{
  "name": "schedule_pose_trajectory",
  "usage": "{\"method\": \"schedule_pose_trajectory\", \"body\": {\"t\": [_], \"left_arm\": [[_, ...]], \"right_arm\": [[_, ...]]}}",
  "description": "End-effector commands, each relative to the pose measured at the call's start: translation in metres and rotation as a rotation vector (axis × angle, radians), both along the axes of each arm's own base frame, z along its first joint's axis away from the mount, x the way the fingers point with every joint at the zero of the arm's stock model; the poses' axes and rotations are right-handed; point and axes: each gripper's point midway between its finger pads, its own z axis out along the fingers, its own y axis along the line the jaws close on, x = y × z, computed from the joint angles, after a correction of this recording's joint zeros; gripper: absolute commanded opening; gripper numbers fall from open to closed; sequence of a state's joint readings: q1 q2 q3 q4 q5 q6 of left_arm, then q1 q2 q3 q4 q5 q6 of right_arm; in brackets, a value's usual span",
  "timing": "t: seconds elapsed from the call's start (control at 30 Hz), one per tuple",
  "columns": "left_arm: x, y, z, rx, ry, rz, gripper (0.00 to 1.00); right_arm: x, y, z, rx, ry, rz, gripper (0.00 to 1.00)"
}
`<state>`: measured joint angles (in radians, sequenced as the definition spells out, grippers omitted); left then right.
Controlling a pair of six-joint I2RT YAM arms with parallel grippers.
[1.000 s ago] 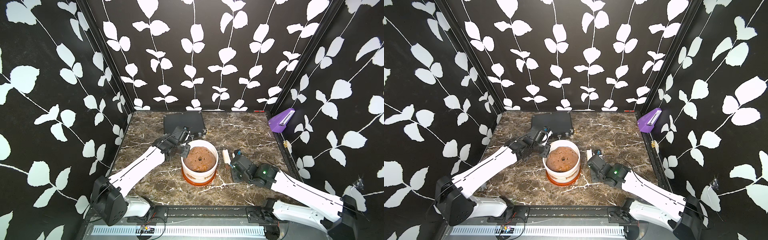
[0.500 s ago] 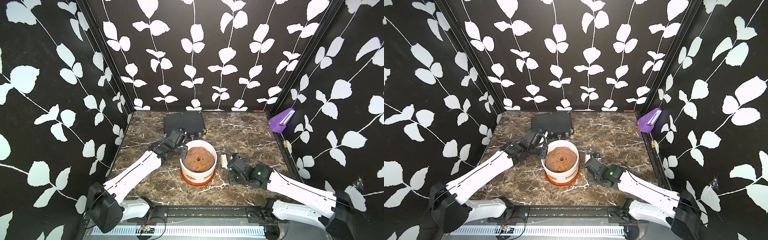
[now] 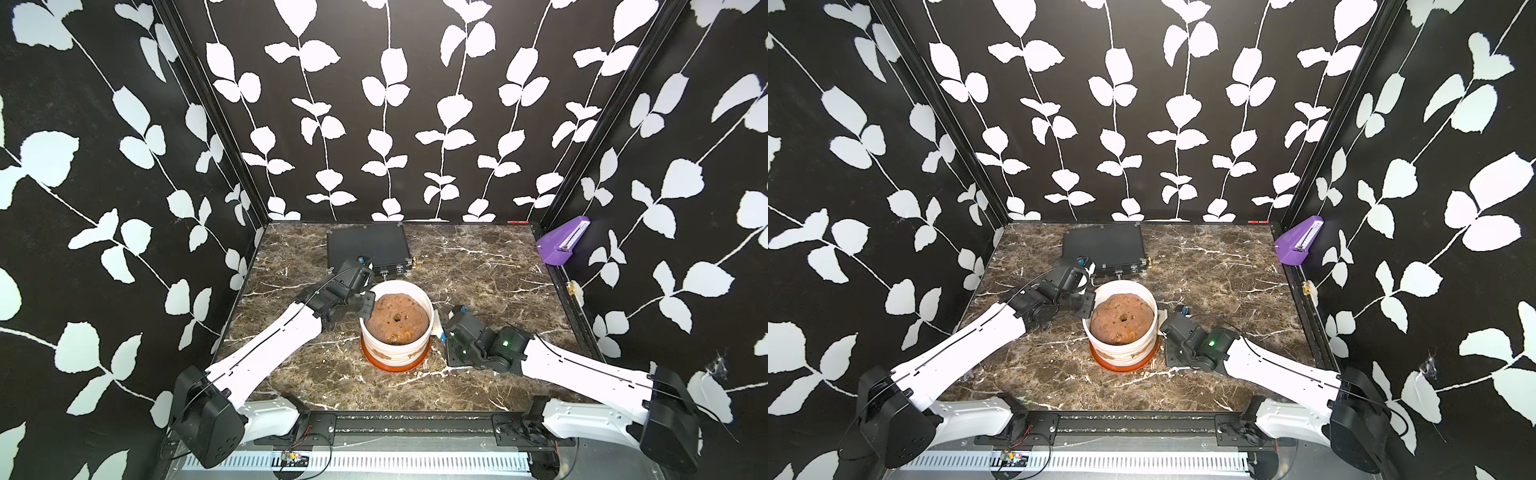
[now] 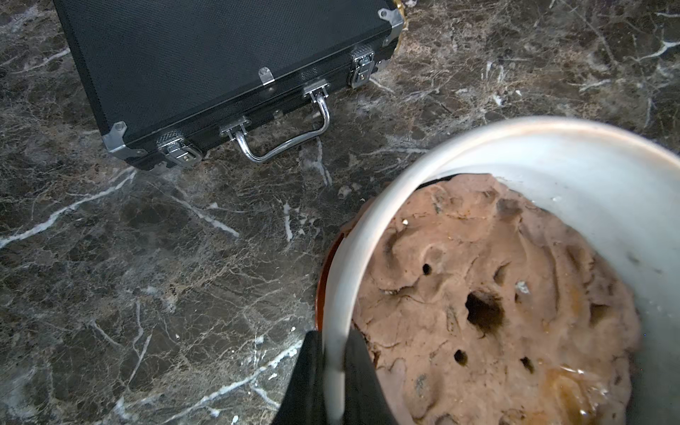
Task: Scrub the dried mud off the ceramic pot
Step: Brush off the soil from the pot.
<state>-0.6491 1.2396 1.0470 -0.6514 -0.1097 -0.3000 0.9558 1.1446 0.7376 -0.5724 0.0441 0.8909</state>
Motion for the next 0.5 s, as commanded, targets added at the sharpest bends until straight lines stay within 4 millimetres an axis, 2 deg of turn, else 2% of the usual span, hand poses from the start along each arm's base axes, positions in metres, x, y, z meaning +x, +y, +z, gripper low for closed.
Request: {"method": "schedule_pose_trajectory", "body": {"t": [0.0, 0.17, 0.47], "left_arm": [[-0.009, 0.006, 0.001, -0.016, 0.014, 0.006, 0.0], [-0.01, 0.006, 0.0, -0.013, 0.012, 0.002, 0.0], [-0.01, 0.007, 0.001, -0.012, 0.007, 0.005, 0.0]], "right_arm": [[0.003, 0.021, 0.021, 0.13, -0.042, 0.024, 0.0], [0.003, 0.026, 0.046, 0.224, -0.088, 0.029, 0.0], [-0.001, 0.031, 0.075, 0.333, -0.124, 0.051, 0.0]]}}
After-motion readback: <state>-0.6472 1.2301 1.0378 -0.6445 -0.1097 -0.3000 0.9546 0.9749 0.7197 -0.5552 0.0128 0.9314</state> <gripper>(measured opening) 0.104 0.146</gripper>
